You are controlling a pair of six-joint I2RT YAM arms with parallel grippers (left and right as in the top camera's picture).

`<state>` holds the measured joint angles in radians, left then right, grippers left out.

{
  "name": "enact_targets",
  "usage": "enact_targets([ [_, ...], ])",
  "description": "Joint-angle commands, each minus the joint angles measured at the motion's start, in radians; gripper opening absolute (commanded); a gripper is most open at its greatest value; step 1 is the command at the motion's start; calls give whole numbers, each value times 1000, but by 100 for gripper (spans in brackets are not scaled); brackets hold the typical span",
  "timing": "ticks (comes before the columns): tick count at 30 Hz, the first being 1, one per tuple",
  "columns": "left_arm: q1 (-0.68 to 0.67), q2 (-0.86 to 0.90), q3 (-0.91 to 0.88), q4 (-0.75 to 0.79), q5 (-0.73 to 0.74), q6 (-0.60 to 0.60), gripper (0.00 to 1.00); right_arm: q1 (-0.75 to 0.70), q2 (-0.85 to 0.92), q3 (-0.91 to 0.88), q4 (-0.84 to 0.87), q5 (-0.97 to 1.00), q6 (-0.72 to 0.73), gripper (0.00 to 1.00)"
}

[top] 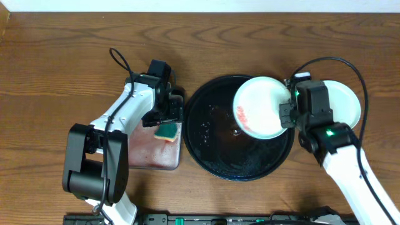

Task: Clean dirty plates on tray and stack at the side
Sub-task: 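Lift the green plate with right gripper and stack it on the plates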

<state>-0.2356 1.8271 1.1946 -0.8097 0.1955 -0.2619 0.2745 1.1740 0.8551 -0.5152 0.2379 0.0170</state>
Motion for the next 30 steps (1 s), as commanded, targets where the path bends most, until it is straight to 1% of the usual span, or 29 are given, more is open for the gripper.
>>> enact_targets([
  [1,-5,-4,-2,12,25,-8,85,68,-69,17,4,260,-90,1],
  [9,-4,-4,-2,19,25,-7,86,219,-96,17,32,480,-179,1],
  [14,-5,-4,-2,15,25,-7,86,330,-96,17,117,599,-296,1],
  [18,-5,-4,-2,10,25,-4,86,385,-96,17,166,653,-367,1],
  [23,-5,-4,-2,11,25,-4,86,414,-96,17,226,683,-439,1],
  [30,-4,-4,-2,11,24,-4,86,414,-96,17,289,690,-497,1],
])
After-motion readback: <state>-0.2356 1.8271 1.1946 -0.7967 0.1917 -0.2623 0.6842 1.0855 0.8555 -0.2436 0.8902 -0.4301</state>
